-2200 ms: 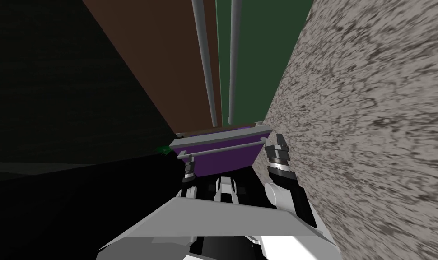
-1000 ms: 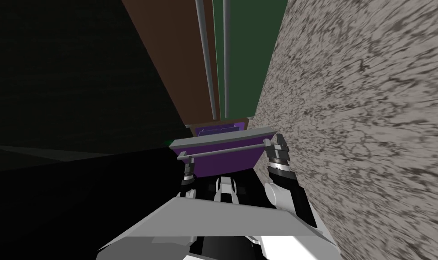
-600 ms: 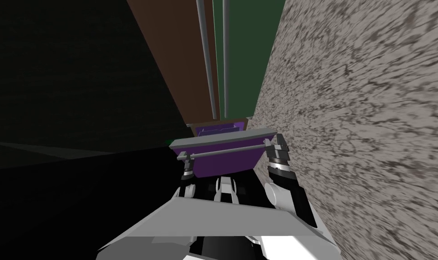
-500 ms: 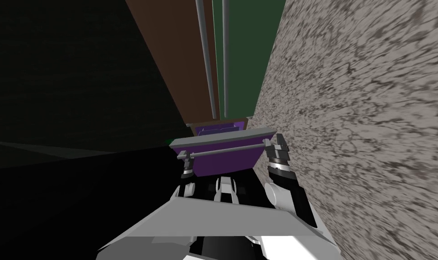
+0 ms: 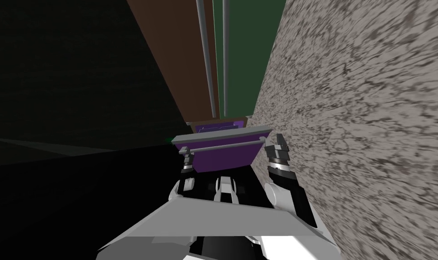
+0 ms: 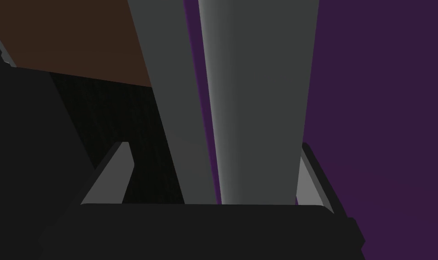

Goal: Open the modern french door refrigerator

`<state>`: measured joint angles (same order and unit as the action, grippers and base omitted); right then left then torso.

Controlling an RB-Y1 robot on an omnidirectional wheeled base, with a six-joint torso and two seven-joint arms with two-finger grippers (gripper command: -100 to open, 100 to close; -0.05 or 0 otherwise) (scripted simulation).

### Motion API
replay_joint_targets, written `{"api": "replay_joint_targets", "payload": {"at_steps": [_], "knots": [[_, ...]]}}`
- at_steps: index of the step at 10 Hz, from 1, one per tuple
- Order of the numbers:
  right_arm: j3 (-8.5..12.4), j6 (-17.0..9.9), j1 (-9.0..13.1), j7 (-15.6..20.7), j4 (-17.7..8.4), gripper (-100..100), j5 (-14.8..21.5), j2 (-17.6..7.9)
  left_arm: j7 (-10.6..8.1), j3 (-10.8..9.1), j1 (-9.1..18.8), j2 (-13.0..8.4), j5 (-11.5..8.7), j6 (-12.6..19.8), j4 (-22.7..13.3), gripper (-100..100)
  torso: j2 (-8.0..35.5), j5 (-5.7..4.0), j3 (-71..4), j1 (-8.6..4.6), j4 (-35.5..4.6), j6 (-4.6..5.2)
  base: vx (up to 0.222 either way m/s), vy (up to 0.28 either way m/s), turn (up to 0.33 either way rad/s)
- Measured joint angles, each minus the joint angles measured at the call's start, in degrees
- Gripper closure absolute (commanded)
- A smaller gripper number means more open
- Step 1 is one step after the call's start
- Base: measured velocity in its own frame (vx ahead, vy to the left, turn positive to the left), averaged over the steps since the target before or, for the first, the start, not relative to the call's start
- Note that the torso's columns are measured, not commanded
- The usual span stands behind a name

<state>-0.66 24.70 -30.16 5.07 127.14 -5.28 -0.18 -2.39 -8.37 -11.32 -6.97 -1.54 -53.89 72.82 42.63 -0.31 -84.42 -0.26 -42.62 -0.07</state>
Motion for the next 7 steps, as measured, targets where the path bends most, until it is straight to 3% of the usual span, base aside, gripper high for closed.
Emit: {"api": "replay_joint_targets", "payload": {"at_steps": [1,2,7], "knots": [[0.00,0.00,0.00,0.00,0.00,0,0.00,0.00,-0.29,-0.20,0.73,-0.53,-0.16,1.72,0.54,-100,0.14,-0.11,0.07,-0.06,-0.13,-0.04,-0.021,-0.013,0.001],[0.00,0.00,0.00,0.00,0.00,0,0.00,0.00,-0.38,-0.23,0.71,-0.58,-0.19,2.22,0.47,0,0.07,0.01,0.06,-0.01,-0.02,0.01,0.000,0.000,0.000],[0.00,0.00,0.00,0.00,0.00,0,0.00,0.00,-0.40,-0.14,0.30,-0.45,-0.17,2.62,-0.03,0,-0.30,0.25,-0.13,0.20,0.27,0.08,0.000,0.000,0.000]]}}
